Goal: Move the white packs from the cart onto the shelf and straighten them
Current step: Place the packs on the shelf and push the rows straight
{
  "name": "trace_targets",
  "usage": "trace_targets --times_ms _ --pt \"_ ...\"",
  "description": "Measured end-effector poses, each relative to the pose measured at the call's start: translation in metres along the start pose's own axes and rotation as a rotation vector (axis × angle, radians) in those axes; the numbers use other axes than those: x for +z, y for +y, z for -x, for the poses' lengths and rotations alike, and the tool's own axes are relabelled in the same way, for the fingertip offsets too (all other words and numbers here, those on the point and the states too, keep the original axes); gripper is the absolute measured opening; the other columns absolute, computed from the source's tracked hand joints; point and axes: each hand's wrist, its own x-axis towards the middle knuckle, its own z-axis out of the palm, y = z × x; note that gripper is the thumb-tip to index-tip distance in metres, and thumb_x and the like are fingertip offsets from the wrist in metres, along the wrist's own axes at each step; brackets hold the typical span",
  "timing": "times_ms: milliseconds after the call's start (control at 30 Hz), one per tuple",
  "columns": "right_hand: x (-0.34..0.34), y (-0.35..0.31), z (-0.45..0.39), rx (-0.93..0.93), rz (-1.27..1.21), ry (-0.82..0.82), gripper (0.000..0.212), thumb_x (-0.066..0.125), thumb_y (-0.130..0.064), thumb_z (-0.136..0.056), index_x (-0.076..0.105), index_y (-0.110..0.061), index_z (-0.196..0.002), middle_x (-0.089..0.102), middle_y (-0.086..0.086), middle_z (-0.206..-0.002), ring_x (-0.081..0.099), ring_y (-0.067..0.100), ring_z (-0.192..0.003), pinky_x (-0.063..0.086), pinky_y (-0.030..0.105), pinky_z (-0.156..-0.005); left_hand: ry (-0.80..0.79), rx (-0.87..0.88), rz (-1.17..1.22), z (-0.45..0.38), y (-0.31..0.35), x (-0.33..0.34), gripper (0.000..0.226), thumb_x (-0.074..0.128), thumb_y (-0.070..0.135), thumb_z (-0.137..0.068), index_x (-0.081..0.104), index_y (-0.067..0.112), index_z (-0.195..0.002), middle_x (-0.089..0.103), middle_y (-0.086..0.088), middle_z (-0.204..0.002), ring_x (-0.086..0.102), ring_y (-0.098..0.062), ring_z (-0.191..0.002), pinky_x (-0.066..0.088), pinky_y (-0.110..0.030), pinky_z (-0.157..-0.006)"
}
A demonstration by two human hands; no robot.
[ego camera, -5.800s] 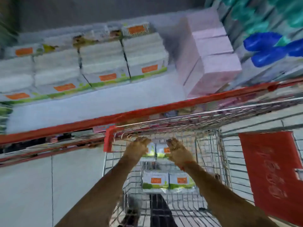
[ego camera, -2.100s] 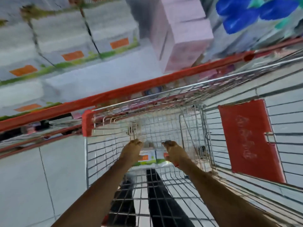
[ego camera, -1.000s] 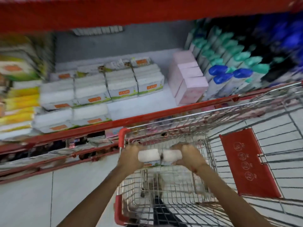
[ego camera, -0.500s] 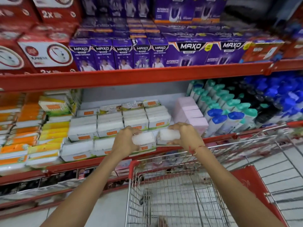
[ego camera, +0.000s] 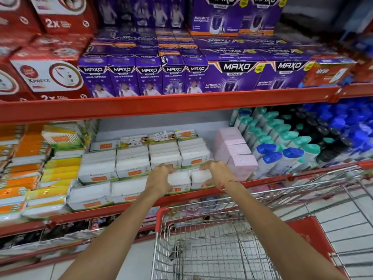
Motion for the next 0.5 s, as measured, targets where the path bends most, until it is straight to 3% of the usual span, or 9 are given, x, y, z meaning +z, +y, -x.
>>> trace_targets --times_ms 200,333,433,500 --pt "0.001 -0.008 0.004 0.017 0.059 -0.025 0.066 0.077 -0.017 -0.076 0.049 -0.019 -0.136 0.055 0.009 -0.137 0.052 0.025 -0.124 0.043 0.033 -0.107 -0.005 0.048 -0.014 0.007 -0.004 -0.001 0.073 0.083 0.017 -0.068 0.051 0.016 -0.133 0.052 -0.006 -0.138 0.050 -0.023 -0.125 0.040 -0.032 -0.108" --pt "0.006 -0.041 0.022 0.018 -0.052 0.123 0.049 0.069 -0.019 -0.082 0.056 -0.015 -0.129 0.059 0.008 -0.132 0.053 0.024 -0.121 0.044 0.030 -0.101 0.095 0.042 0.116 0.035 -0.024 -0.009 0.061 0.079 0.030 -0.072 0.057 0.016 -0.127 0.053 -0.004 -0.135 0.050 -0.022 -0.124 0.039 -0.032 -0.105" --pt "0.020 -0.081 0.033 0.109 -0.388 0.233 0.019 0.072 -0.026 -0.079 0.073 -0.015 -0.095 0.074 0.007 -0.103 0.068 0.020 -0.095 0.054 0.024 -0.087 0.278 -0.008 0.253 0.064 -0.055 -0.017 0.032 0.070 0.033 -0.081 0.069 0.012 -0.104 0.067 -0.005 -0.111 0.062 -0.019 -0.101 0.049 -0.032 -0.089" --pt "0.035 -0.112 0.034 0.228 -0.773 0.192 0.009 0.072 -0.025 -0.076 0.071 -0.019 -0.069 0.075 0.012 -0.090 0.069 0.020 -0.081 0.058 0.016 -0.070 0.391 -0.095 0.355 0.087 -0.080 -0.025 0.022 0.065 0.029 -0.086 0.072 0.008 -0.089 0.073 -0.009 -0.091 0.065 -0.019 -0.082 0.052 -0.031 -0.079"
